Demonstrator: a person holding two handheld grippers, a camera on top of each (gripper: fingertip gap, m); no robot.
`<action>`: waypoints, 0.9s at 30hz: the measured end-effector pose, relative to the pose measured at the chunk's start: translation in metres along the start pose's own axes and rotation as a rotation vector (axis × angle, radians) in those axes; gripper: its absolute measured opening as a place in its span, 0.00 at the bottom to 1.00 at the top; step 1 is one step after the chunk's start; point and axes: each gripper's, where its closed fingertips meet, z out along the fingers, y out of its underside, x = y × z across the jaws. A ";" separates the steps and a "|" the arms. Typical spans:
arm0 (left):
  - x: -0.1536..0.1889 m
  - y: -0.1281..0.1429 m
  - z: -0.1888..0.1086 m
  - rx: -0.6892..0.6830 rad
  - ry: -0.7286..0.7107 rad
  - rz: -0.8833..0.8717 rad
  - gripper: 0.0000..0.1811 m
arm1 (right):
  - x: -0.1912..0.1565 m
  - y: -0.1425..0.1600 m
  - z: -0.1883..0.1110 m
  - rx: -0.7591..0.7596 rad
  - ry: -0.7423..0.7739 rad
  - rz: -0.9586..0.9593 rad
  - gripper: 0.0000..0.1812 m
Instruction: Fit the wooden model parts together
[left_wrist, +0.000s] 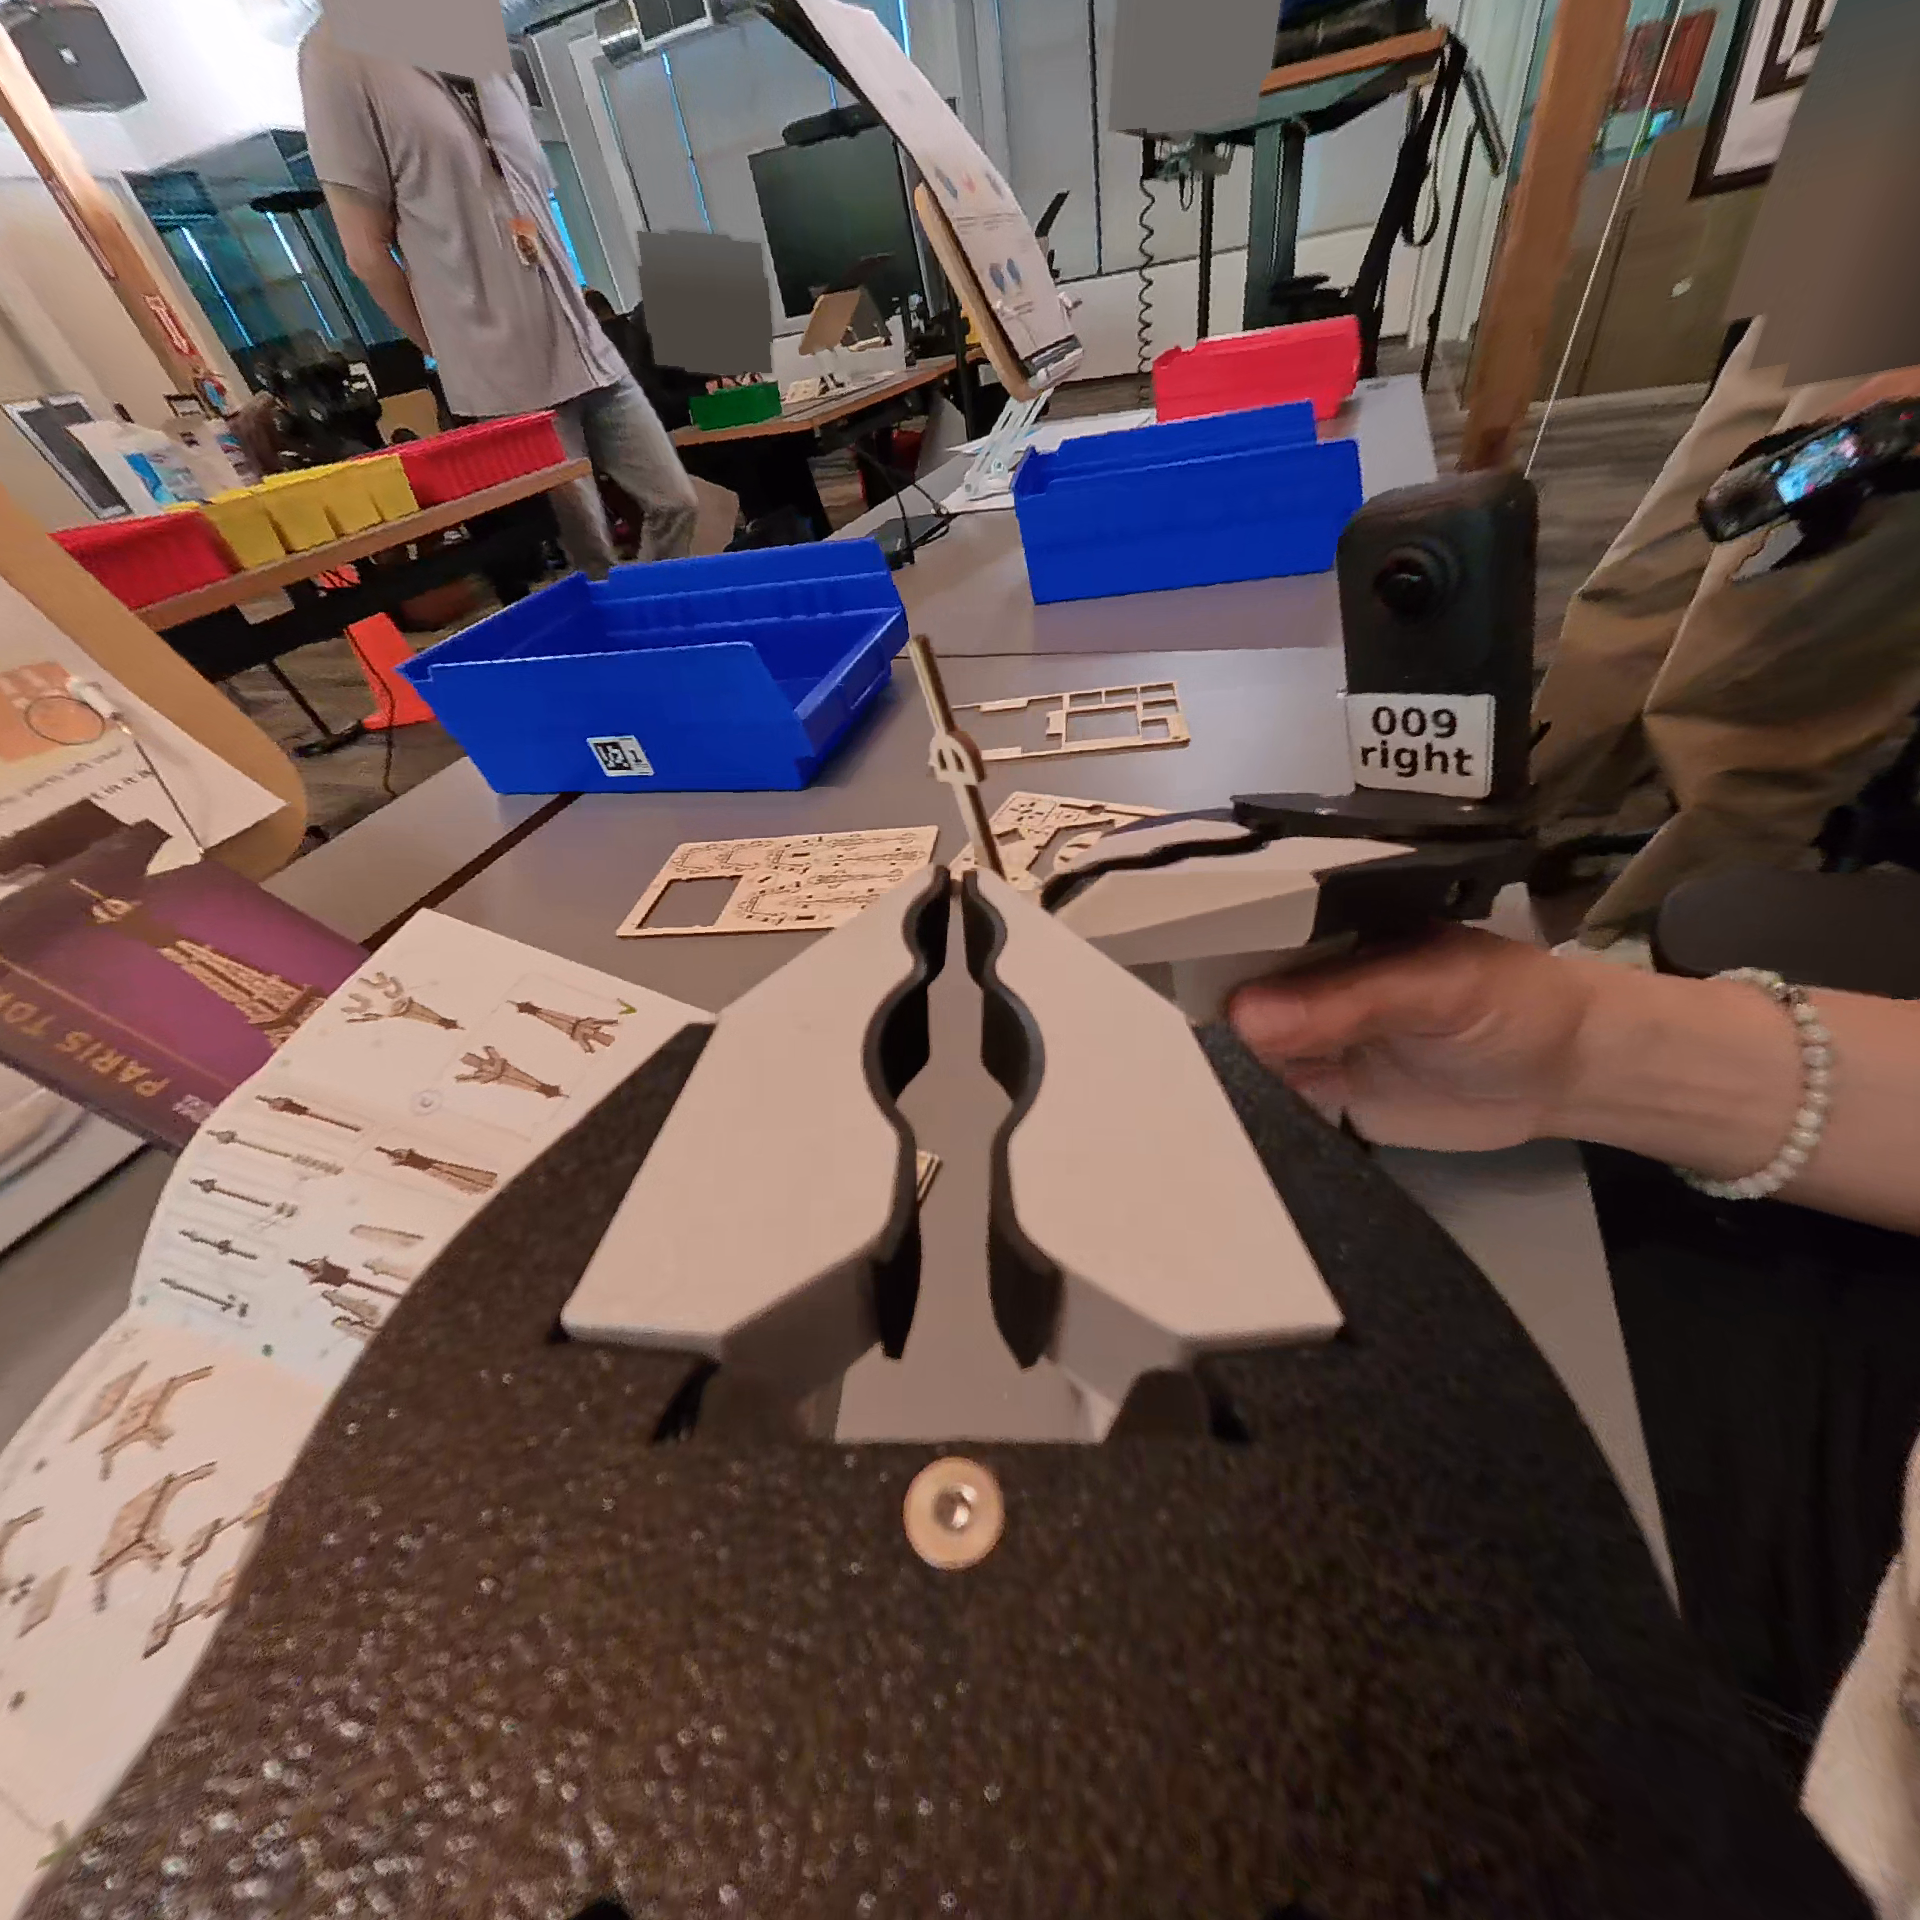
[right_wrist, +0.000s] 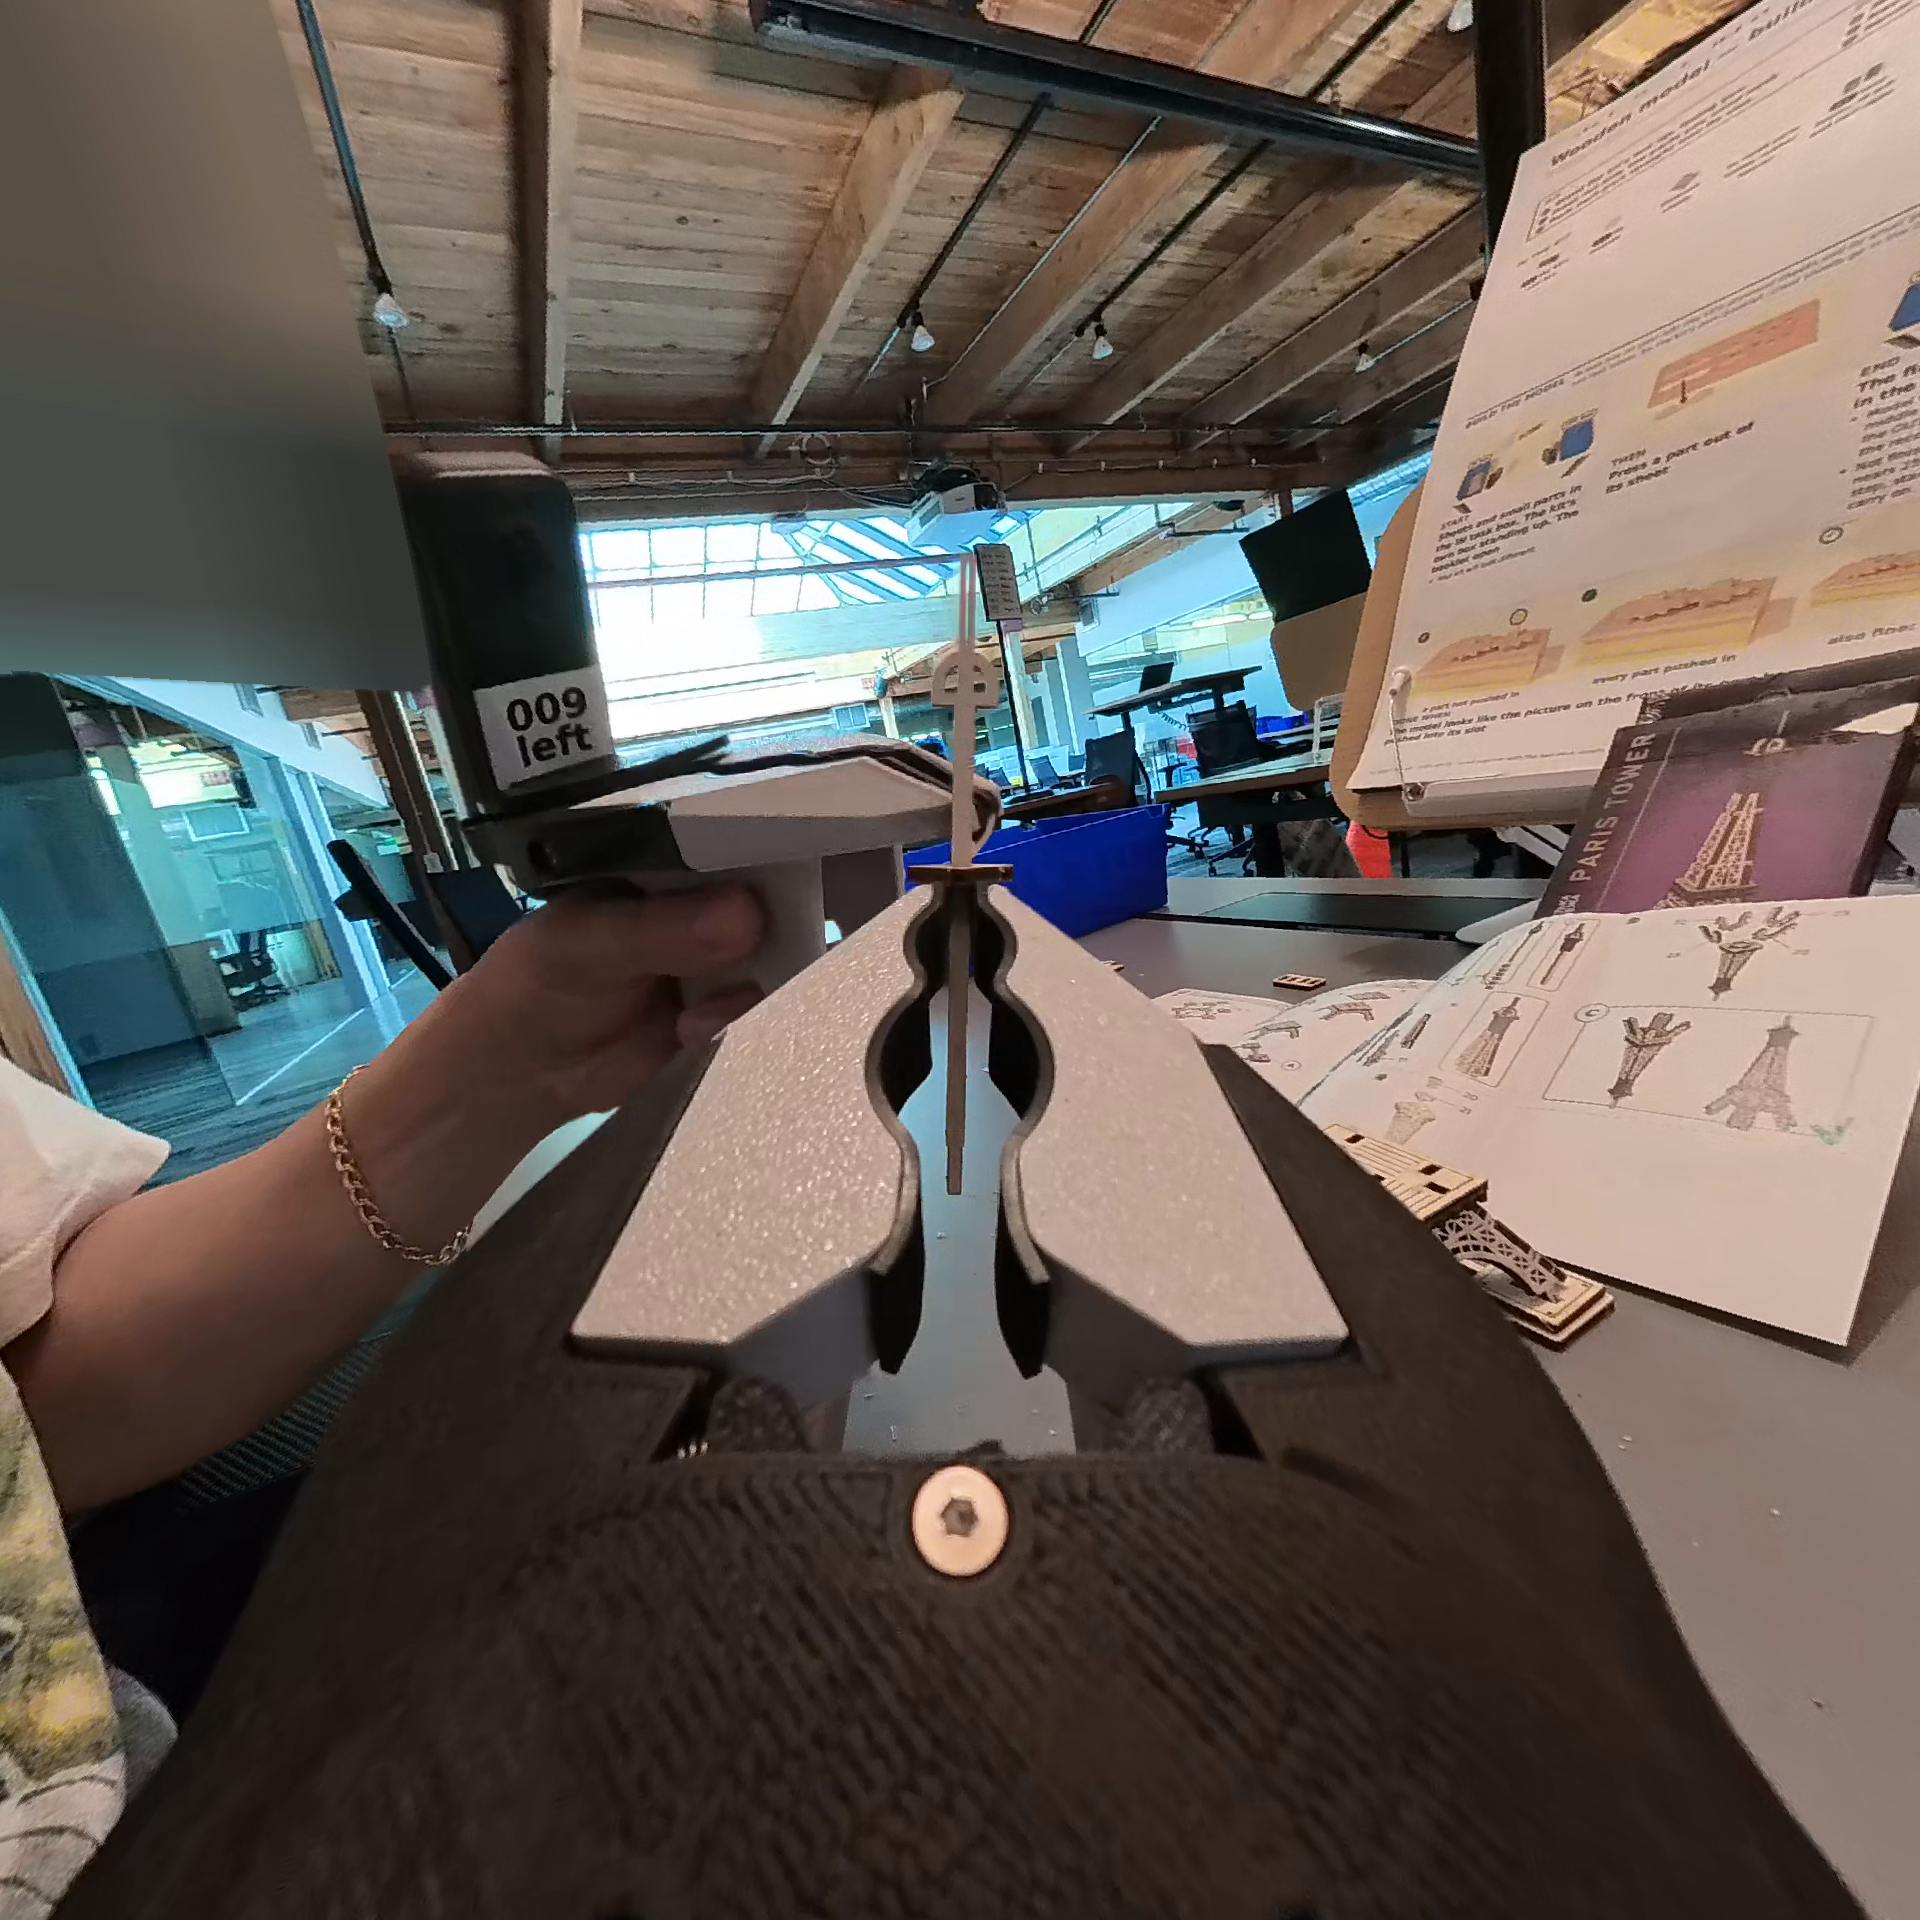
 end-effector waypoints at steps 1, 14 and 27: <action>0.000 0.000 0.000 -0.008 -0.009 0.019 0.00 | 0.000 0.000 0.000 -0.002 0.002 -0.003 0.00; 0.008 -0.003 -0.008 0.018 0.101 -0.039 0.02 | -0.013 -0.001 -0.001 0.006 -0.095 -0.001 0.00; 0.014 -0.008 -0.007 0.076 0.177 -0.161 0.01 | -0.019 -0.006 -0.004 0.061 -0.141 0.028 0.00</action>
